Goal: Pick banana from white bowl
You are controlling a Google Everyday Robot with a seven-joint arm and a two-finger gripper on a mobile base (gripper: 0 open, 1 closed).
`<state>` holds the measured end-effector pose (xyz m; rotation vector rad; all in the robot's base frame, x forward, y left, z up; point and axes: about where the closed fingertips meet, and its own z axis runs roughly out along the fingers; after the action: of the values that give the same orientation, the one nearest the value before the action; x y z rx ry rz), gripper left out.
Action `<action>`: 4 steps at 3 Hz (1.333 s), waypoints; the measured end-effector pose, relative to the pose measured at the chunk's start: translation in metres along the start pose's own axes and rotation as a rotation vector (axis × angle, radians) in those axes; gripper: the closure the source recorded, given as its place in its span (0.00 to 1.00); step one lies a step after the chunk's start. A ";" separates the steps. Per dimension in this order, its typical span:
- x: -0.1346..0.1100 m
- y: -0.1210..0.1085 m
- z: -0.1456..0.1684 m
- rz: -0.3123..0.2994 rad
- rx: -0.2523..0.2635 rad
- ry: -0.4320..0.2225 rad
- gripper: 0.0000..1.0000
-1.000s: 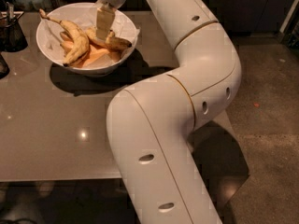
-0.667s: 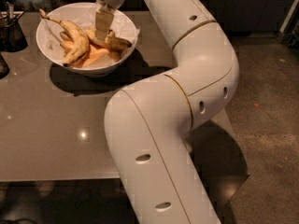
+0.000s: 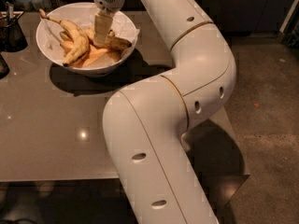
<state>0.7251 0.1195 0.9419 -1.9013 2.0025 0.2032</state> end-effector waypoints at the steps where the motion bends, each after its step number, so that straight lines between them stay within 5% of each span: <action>1: 0.001 0.003 0.010 0.011 -0.033 -0.012 0.37; 4: 0.005 0.005 0.023 0.036 -0.076 -0.039 0.38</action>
Offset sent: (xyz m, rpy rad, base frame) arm -0.0122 -0.0224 -0.0073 -0.0661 0.2113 0.0387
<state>0.7240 0.1231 0.9185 -1.8932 2.0313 0.3283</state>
